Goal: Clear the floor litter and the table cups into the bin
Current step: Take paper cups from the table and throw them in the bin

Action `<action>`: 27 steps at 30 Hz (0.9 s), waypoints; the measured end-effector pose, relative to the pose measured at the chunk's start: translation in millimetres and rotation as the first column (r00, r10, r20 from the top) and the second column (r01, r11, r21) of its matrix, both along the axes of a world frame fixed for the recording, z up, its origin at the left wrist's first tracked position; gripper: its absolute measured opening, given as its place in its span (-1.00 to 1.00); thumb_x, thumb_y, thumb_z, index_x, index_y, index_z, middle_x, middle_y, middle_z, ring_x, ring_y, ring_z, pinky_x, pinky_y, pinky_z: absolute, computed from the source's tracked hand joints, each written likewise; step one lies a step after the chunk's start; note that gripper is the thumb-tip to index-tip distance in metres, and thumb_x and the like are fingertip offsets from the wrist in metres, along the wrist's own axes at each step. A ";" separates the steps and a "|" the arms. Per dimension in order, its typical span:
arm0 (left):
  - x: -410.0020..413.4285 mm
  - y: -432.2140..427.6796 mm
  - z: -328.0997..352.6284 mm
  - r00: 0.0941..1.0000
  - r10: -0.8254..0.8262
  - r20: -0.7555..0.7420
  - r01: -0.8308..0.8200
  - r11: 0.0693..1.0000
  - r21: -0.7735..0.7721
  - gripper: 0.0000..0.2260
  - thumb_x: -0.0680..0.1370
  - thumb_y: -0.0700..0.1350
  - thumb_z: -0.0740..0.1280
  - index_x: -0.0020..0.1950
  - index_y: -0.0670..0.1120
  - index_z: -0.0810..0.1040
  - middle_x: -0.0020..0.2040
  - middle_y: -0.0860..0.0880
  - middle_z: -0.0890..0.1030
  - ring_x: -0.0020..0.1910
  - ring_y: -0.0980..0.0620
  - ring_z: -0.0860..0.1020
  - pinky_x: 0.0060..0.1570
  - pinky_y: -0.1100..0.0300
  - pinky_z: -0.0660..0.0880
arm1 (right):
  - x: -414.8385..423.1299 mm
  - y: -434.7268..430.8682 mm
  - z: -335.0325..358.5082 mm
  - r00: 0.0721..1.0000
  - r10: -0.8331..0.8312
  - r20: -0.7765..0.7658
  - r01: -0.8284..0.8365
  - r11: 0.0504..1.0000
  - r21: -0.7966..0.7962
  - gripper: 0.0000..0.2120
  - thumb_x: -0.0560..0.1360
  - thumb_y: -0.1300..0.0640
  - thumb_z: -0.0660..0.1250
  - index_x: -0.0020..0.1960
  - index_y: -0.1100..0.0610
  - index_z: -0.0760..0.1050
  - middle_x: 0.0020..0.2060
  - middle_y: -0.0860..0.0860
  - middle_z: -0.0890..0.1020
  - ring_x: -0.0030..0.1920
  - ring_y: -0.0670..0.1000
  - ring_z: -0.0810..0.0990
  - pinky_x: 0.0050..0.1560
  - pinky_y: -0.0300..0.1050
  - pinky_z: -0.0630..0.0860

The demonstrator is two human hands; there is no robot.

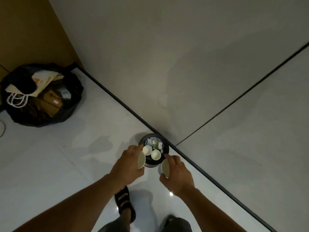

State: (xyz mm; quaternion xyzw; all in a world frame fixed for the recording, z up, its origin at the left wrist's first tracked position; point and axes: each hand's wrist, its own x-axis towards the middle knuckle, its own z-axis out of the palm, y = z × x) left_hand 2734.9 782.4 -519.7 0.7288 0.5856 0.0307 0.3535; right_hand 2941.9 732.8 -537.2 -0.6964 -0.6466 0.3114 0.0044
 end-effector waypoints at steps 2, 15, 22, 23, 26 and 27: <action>2.4 26.3 -42.5 1.000 -0.019 0.000 0.019 1.000 -0.016 -0.26 0.47 0.03 0.41 0.53 0.04 0.07 0.43 0.01 0.23 0.34 0.00 0.31 0.19 0.20 0.39 | -5.8 20.3 -40.4 0.999 -0.038 -0.006 0.038 0.999 -0.009 -0.30 0.44 -0.18 0.31 0.48 -0.07 0.10 0.33 -0.07 0.33 0.21 -0.02 0.43 0.10 -0.18 0.51; 57.6 107.6 -359.4 0.993 -0.119 -0.030 0.118 0.992 -0.035 -0.25 0.38 -0.06 0.51 0.48 -0.09 0.24 0.38 -0.14 0.34 0.33 -0.17 0.35 0.13 0.10 0.40 | 7.0 89.7 -357.2 0.971 -0.235 -0.034 0.235 0.972 0.000 -0.30 0.41 -0.13 0.38 0.45 -0.03 0.16 0.29 0.00 0.41 0.17 0.06 0.51 -0.03 -0.14 0.52; 67.8 109.8 -422.2 0.946 -0.257 -0.197 0.280 0.955 0.098 -0.34 0.42 0.01 0.45 0.44 -0.13 0.31 0.34 -0.17 0.39 0.33 -0.18 0.35 0.23 0.00 0.41 | 9.5 94.6 -410.0 0.993 -0.058 0.105 0.043 0.989 0.143 -0.28 0.42 -0.16 0.40 0.49 0.03 0.23 0.29 0.06 0.47 0.25 0.12 0.49 0.17 0.02 0.49; 71.7 110.8 -427.6 0.941 -0.258 -0.220 0.290 0.949 0.124 -0.32 0.41 0.07 0.44 0.44 -0.12 0.31 0.36 -0.17 0.39 0.35 -0.17 0.34 0.25 -0.01 0.38 | 8.4 96.9 -414.2 0.991 -0.021 0.134 0.000 0.988 0.154 -0.28 0.44 -0.18 0.37 0.50 0.04 0.23 0.34 0.07 0.45 0.33 0.14 0.43 0.26 0.05 0.43; 73.4 109.7 -444.2 0.885 -0.310 -0.347 0.388 0.904 0.182 -0.20 0.40 0.27 0.34 0.50 -0.13 0.23 0.45 -0.20 0.31 0.47 -0.22 0.21 0.37 -0.14 0.22 | 8.4 101.3 -426.9 0.983 0.046 0.176 -0.062 0.994 0.086 -0.23 0.52 -0.26 0.21 0.58 0.01 -0.01 0.55 0.09 0.14 0.56 0.16 0.04 0.50 0.12 0.10; 69.8 109.6 -448.7 0.870 -0.313 -0.380 0.408 0.891 0.200 -0.18 0.41 0.31 0.28 0.52 -0.13 0.20 0.48 -0.22 0.27 0.50 -0.23 0.15 0.38 -0.21 0.17 | 9.3 101.5 -431.4 0.984 0.053 0.170 -0.066 0.995 0.070 -0.22 0.53 -0.26 0.16 0.59 0.00 -0.10 0.58 0.09 0.03 0.57 0.15 -0.07 0.53 0.13 0.01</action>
